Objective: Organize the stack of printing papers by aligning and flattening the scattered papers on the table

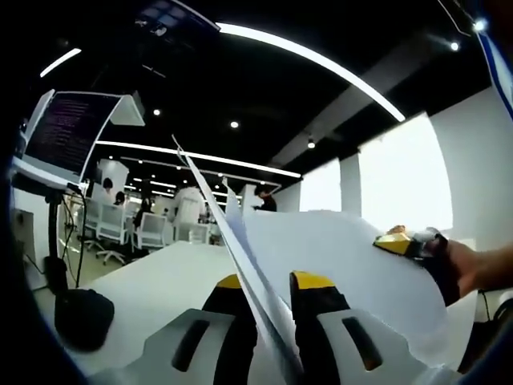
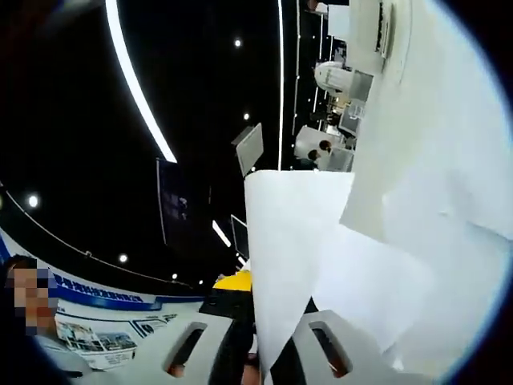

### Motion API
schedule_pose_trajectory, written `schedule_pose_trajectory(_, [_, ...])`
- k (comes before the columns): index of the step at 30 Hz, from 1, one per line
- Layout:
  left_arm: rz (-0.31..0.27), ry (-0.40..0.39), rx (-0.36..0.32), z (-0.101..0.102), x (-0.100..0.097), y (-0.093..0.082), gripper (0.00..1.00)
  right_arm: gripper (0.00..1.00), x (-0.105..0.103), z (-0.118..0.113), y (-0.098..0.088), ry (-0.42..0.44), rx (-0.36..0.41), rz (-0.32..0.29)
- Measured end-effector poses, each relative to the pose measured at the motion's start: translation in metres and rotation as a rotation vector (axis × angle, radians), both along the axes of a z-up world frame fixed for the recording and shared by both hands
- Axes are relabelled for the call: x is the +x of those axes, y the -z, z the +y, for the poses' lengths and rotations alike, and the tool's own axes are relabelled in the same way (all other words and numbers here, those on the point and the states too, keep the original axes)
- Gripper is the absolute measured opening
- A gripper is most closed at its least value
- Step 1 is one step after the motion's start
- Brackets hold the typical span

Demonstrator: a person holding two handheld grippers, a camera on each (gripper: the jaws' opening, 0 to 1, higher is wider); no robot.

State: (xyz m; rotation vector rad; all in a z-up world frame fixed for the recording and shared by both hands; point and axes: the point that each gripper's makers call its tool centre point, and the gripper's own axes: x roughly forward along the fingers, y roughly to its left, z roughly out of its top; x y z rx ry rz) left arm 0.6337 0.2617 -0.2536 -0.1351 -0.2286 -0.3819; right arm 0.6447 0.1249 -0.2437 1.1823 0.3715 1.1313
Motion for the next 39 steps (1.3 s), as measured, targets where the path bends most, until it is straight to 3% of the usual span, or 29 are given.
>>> schedule_pose_trajectory(17, [0.002, -0.002, -0.001, 0.000, 0.000, 0.000, 0.19, 0.00, -0.010, 0.012, -0.003, -0.047, 0.040, 0.006])
schedule_pose_trajectory(30, [0.007, -0.010, -0.025, 0.004, 0.001, 0.000, 0.23, 0.00, -0.031, 0.018, -0.027, -0.139, 0.088, -0.086])
schedule_pose_trajectory(39, [0.010, -0.012, -0.037, 0.005, 0.001, -0.001, 0.24, 0.00, -0.054, 0.033, -0.034, -0.229, 0.085, -0.135])
